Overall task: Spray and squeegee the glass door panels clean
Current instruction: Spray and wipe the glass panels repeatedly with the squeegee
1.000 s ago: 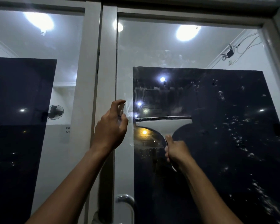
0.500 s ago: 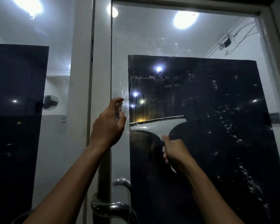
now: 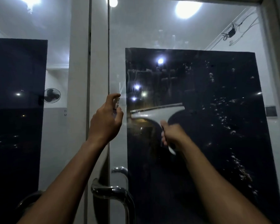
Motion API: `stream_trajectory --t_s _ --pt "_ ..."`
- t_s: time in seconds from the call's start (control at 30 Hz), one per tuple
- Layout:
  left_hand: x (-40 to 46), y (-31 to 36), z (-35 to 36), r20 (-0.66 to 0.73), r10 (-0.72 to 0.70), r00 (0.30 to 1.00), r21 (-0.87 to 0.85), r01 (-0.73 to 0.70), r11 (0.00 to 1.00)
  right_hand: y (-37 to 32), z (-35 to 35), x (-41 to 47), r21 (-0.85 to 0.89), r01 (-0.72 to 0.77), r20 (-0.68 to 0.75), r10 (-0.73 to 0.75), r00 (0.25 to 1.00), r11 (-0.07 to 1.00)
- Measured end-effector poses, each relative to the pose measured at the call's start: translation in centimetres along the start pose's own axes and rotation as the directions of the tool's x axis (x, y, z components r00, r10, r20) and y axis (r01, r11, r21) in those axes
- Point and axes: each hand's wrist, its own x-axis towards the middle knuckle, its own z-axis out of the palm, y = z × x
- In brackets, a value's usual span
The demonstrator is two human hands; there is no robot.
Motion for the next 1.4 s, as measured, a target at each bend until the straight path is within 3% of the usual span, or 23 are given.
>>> stream_trajectory --t_s 0.1,0.17,0.43,0.63,0.73,0.97,1.2,1.4 --pt "-1.1 1.1 0.1 0.032 -0.014 0.999 0.033 0.013 0.999 6.5 -0.9 -2.5 -0.052 -0.111 0.006 0.112 0.994 0.992" --pt "-1.5 1.9 0.2 0.041 -0.026 0.999 0.056 0.023 0.998 7.2 -1.6 -3.7 -0.042 -0.129 0.027 0.13 0.991 0.991" --pt "-3.1 3.8 0.1 0.042 -0.081 0.996 0.071 0.077 0.994 -1.2 -2.0 -0.8 0.176 -0.083 0.16 0.054 0.986 0.981" --pt "-5.9 4.7 0.2 0.079 -0.124 0.989 0.074 0.118 0.99 9.1 -2.3 -4.7 -0.027 -0.183 0.132 0.185 0.974 0.983" --pt "-6.9 4.9 0.0 0.104 -0.137 0.985 0.063 0.131 0.989 11.6 -2.6 -5.7 -0.068 -0.142 0.099 0.148 0.984 0.988" --pt "-6.5 4.9 -0.3 0.09 -0.127 0.988 0.04 0.124 0.992 5.6 -1.2 -0.8 0.011 -0.043 0.04 0.042 0.998 0.999" --pt "-8.0 3.8 -0.6 0.123 -0.144 0.982 0.037 0.141 0.989 11.8 -0.7 -3.8 -0.028 -0.124 -0.011 0.124 0.992 0.992" --pt "-7.5 2.6 -0.5 0.119 -0.123 0.985 0.017 0.122 0.992 3.8 -1.1 0.0 0.053 -0.066 -0.081 0.07 0.994 0.996"
